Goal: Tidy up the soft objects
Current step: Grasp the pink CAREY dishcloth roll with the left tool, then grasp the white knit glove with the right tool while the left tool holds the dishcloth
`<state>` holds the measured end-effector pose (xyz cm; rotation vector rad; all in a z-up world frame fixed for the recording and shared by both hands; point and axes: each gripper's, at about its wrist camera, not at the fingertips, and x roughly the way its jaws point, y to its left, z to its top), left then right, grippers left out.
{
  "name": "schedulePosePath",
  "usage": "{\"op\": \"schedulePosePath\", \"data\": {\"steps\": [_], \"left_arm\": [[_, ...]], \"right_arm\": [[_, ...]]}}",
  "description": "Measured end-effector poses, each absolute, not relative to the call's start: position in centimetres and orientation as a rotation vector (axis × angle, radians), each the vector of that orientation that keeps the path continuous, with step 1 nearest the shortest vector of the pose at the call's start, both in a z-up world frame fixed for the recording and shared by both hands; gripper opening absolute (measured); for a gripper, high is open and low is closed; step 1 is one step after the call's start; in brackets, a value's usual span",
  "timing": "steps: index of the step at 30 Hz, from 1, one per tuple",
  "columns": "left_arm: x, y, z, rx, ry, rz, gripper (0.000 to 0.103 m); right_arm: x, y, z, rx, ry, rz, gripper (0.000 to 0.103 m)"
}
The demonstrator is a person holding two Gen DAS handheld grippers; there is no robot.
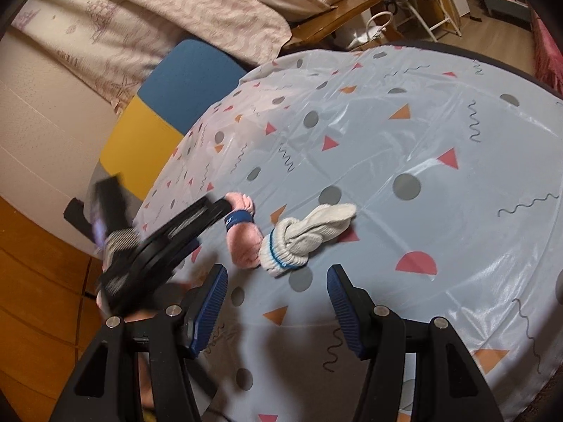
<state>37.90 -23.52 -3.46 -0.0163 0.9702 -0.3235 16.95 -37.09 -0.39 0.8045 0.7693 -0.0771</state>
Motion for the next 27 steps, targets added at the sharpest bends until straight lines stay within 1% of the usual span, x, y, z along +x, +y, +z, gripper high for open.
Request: {"op": "schedulePosePath", "data": {"steps": [2,3,4,5,6,7,8,9,14,20,27], "left_arm": [[39.1,-24.1,-5.2,0.005,1.004,-0.303,0.083],[39.5,-24.3,-6.0,0.021,1.026,-0.297,0.077],[39.7,-24.5,-6.9,0.046,1.054,-0.303,0.058],[39.8,-24.7,-7.5,0.088,1.057,-0.296,0.057],[39.0,-24.8,-7.2,0.139,0.994,-0.291,0.044],[38.7,-24.9,-7.1,0.154,0.989,-0.293,0.039],[38.4,-24.6,-6.9,0.15,0.988,-0.299,0.036],[38.0,-24.3,-6.7,0.147,0.991,-0.301,0.035],[34.2,-21.9,-6.0,0.156,0.991,-0.339,0.034],[27.0,-18.1,-6.2,0.193,0.998,-0.397,0.035],[18.0,-13.8,-6.7,0.24,0.994,-0.441,0.035]], "right_arm": [[17.1,-36.9,-0.5,0.807,0.776,-0.065,0.06],[17.1,-36.9,-0.5,0.807,0.778,-0.062,0.06],[17.1,-36.9,-0.6,0.81,0.78,-0.062,0.06],[17.1,-36.9,-0.6,0.812,0.78,-0.064,0.06],[17.1,-37.0,-0.7,0.816,0.781,-0.068,0.06],[17.1,-37.1,-0.7,0.82,0.781,-0.071,0.06],[17.1,-37.3,-0.8,0.828,0.782,-0.075,0.06],[17.0,-37.4,-0.9,0.835,0.783,-0.079,0.06],[17.0,-37.7,-1.0,0.844,0.781,-0.088,0.06],[16.7,-38.0,-1.2,0.857,0.782,-0.114,0.06],[17.4,-36.9,-1.5,0.79,0.844,-0.122,0.06]]}}
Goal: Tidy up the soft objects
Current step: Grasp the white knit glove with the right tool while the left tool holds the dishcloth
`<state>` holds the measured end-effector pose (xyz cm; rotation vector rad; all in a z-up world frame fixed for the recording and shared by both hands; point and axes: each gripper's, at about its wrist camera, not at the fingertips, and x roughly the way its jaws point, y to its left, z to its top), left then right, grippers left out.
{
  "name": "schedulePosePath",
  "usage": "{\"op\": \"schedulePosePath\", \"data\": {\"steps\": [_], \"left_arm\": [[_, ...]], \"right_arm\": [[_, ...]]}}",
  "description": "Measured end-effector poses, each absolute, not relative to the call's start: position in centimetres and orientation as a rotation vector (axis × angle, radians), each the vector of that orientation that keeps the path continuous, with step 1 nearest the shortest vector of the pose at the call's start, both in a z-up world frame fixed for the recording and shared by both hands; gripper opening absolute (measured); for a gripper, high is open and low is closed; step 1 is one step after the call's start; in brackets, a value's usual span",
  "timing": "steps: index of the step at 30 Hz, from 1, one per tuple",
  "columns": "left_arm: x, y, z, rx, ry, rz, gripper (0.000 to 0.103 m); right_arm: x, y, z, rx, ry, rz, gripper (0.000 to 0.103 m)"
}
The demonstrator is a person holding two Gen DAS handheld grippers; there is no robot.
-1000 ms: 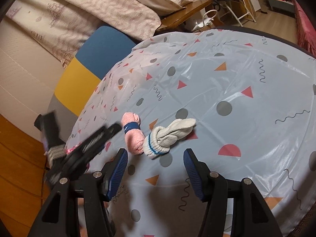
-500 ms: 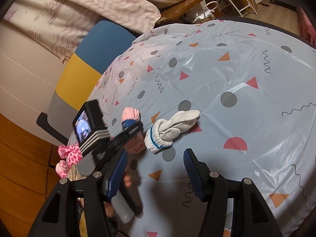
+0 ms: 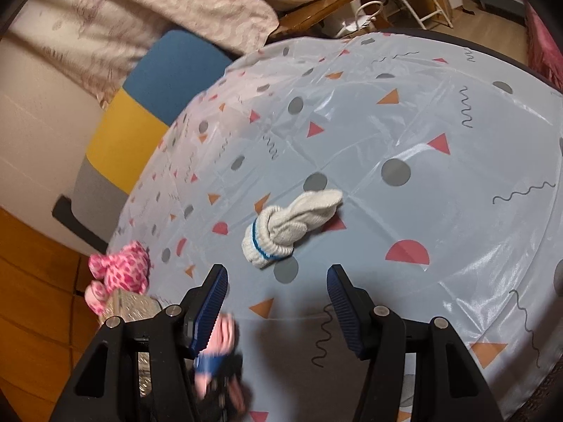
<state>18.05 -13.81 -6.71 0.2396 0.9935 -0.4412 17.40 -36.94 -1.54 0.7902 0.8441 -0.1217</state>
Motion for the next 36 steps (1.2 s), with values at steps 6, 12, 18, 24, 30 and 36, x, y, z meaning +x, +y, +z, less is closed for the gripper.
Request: {"op": "schedulePosePath", "data": {"steps": [6,12,18,24,30,36], "left_arm": [[13.1,-9.7,-7.0,0.19,0.95,-0.405,0.04],[13.3,-7.6,-7.3,0.086,0.927,-0.449,0.041],[13.1,-7.4,-7.6,0.049,0.899,-0.442,0.041],[12.9,-6.9,-7.7,0.026,0.894,-0.441,0.041],[12.4,-6.9,-7.8,0.025,0.892,-0.431,0.041],[12.3,-6.8,-7.8,0.016,0.885,-0.425,0.041]], "right_arm": [[18.5,-34.1,-1.3,0.618,0.919,-0.095,0.06],[22.4,-30.0,0.2,0.136,0.966,0.015,0.06],[25.8,-29.1,-1.1,-0.209,1.058,0.07,0.06],[28.5,-27.9,-4.0,-0.38,1.168,0.121,0.07],[31.2,-27.2,-7.0,-0.404,1.213,0.095,0.067],[29.9,-26.0,-5.5,-0.297,1.178,0.125,0.047]]}}
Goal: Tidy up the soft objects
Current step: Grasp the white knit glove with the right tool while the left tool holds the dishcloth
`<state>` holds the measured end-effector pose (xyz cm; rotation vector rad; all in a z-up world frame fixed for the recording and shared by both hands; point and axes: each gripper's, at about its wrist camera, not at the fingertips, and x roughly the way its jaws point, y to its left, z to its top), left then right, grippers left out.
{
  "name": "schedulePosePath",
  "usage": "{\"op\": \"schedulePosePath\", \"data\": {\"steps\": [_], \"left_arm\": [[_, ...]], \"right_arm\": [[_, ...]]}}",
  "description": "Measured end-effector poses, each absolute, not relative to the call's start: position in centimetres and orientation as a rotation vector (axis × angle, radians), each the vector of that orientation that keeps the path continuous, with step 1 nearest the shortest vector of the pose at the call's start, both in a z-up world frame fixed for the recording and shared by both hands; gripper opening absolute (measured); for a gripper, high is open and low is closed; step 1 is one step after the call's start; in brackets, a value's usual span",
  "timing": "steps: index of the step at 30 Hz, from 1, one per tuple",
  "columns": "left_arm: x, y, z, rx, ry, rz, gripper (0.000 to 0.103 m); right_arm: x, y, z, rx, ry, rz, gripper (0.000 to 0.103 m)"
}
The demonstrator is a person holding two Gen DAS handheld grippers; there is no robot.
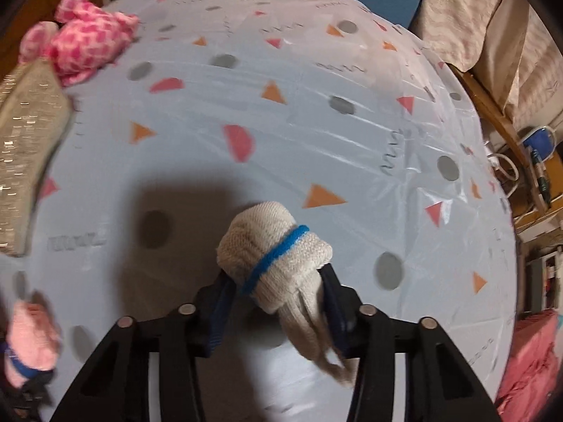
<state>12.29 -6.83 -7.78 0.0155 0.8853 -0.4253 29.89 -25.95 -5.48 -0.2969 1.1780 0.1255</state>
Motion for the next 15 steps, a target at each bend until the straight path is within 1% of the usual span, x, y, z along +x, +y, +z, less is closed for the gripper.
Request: {"op": "schedulePosePath", "data": {"steps": [7,10,15], "left_arm": [[12.3,-6.3,-7.5,-0.011,0.902,-0.434,0.04],[12.3,-5.6,-7.3,-0.045,0.922,-0.445,0.037],[11.3,-5.0,-7.0,-0.057,0.926,-0.438,0.036]], "right_arm": [[24.8,-20.7,-4.6,-0.211,1.229,0.261,0.047],[22.8,-18.7,-5.6,-0.185,1.245,0.308,0.049],[22.3,-18.5,-6.8,-0.146,1.214,0.271,0.051]]}}
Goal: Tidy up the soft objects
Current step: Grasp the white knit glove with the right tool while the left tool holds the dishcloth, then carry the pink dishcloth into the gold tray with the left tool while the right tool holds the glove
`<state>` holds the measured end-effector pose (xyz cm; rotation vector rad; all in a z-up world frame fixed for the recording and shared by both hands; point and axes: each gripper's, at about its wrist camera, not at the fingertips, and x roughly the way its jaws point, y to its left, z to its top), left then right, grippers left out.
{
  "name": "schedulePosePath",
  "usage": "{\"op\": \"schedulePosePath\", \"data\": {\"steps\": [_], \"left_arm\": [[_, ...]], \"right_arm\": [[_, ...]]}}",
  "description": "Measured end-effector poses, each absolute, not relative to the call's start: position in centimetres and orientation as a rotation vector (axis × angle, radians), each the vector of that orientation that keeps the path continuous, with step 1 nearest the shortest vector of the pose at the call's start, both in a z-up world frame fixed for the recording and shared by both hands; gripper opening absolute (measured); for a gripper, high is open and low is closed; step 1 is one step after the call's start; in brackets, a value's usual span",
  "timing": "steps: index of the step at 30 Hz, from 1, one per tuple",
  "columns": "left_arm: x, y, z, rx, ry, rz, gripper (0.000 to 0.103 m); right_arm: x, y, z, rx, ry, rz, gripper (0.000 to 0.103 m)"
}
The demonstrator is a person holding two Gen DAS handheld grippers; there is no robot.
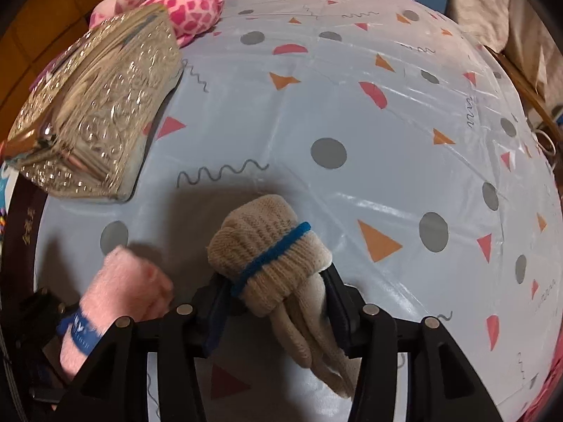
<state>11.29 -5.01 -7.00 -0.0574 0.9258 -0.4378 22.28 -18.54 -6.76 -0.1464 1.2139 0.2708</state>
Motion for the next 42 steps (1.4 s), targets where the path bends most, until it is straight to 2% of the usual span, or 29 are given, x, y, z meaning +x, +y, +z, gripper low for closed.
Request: {"op": "schedulePosePath", "data": {"steps": [6,13,33,42], "left_arm": [[9.9,-5.2,-7.1,-0.011,0.903,-0.399,0.039],[9.1,-4.8,-6.6,-0.02,0.917,-0.372,0.036],[6.5,-3.5,0.0,-0.041,0.793,-0.353,0.036],[6.0,-3.0,0.7,-0.044,0.791,-0.342,0.036]], "right_arm": [[22.5,-19.1,-7.4,-0.133,1.183,0.296,0.056],[22.1,-20.1,-8.4,-0.136,1.15,0.31,0.058],[18.5,-17.1,-9.4,-0.305,1.066,0.298,0.054],[17.9,-17.4,-8.7,-0.326,1.048,0.312,0.054]]}}
